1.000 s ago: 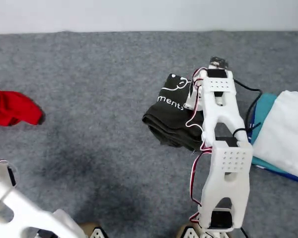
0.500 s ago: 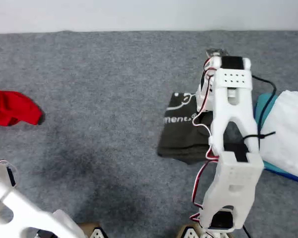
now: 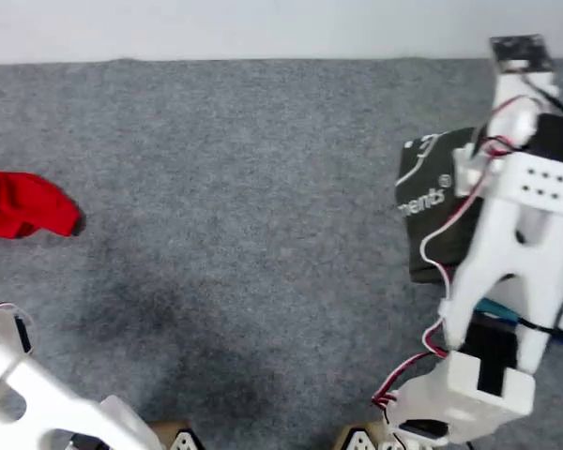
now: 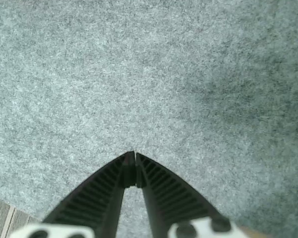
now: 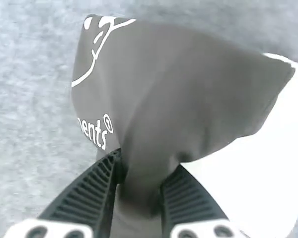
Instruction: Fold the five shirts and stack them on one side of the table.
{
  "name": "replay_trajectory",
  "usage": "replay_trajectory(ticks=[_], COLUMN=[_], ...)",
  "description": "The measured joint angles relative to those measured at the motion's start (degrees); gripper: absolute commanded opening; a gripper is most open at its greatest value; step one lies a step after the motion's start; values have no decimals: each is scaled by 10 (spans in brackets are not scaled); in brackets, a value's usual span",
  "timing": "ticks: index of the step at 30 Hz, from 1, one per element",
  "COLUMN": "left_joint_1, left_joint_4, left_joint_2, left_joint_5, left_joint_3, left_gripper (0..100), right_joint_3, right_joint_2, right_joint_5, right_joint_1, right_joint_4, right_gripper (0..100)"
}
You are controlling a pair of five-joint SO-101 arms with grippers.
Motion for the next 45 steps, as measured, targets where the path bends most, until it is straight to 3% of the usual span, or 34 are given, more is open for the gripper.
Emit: replay_trajectory(ticks=[13,21,23,28,30,37,40,43,44,45], left_joint_1=[0,0,0,0,0,40,47,47,47,47], left_joint_4=[1,1,1,0,0,0,0,0,0,0], left_joint_2=[0,0,0,0,0,0,0,0,0,0], left_joint_5=[-29,-29,-29,-29,-29,-30,-30,-30,-32,-32], left_joint_3=[0,0,0,0,0,0,-9,-11,-11,-12], left_gripper=[6,6,6,6,6,6,6,6,6,6], right_joint_3=[0,-1,-1,0,0,0,0,-1,-1,-1], right_joint_2=[0,98,124,149,147,89,40,20,19,19], right_joint_5=[22,60,75,80,80,41,41,40,40,40], right_joint_1=[149,211,222,253,261,258,232,207,204,203], right_joint_4=[-38,-105,-132,-168,-170,-150,-100,-47,-30,-15], right_gripper=[9,17,61,334,369,355,240,28,0,33])
